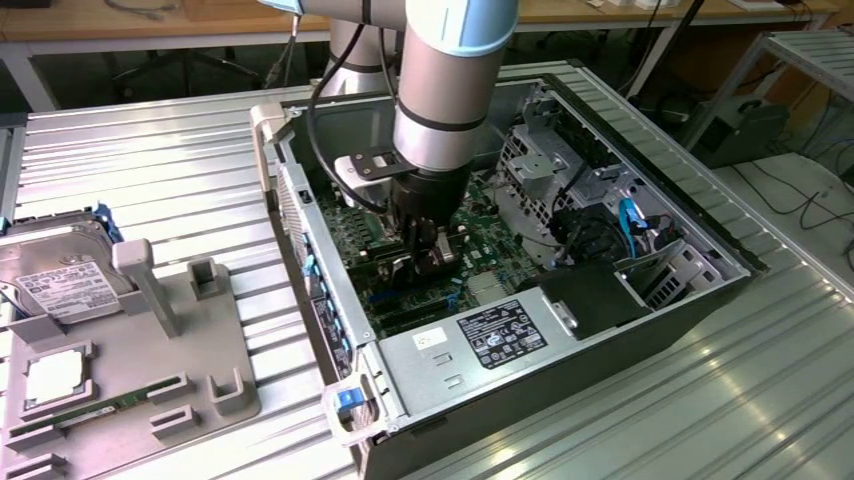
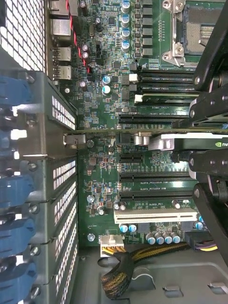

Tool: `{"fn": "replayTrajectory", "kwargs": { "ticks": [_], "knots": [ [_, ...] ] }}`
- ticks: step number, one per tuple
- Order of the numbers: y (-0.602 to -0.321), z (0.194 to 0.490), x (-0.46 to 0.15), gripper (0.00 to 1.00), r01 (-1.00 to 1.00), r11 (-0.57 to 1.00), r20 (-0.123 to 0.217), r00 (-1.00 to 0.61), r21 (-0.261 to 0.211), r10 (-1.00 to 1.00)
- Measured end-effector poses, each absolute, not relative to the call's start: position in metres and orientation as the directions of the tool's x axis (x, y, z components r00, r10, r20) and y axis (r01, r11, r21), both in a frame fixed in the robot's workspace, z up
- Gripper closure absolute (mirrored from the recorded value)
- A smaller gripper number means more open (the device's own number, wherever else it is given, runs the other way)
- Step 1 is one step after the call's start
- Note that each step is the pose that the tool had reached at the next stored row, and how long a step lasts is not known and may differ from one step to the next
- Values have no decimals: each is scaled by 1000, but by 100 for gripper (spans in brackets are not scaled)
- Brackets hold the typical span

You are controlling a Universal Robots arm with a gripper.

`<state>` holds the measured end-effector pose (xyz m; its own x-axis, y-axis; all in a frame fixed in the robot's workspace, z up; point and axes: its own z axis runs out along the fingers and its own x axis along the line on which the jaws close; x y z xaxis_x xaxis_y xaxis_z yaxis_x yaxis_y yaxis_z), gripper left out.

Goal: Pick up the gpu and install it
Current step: 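Insert the gpu into the slot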

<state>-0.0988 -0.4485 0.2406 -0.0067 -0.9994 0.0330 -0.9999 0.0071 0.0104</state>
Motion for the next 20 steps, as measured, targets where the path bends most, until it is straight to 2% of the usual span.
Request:
{"fn": "replayTrajectory", "kwargs": {
  "ticks": [14,15,17,20],
  "knots": [
    [-449,241,-99,73,-1000,7,33,-7,10,-999],
    [-448,240,-99,72,-1000,7,31,-7,9,-1000],
    [-449,241,-99,60,-1000,7,33,-7,10,-999],
    [-449,247,-99,60,-1000,7,33,-7,10,-999]
  ]
}}
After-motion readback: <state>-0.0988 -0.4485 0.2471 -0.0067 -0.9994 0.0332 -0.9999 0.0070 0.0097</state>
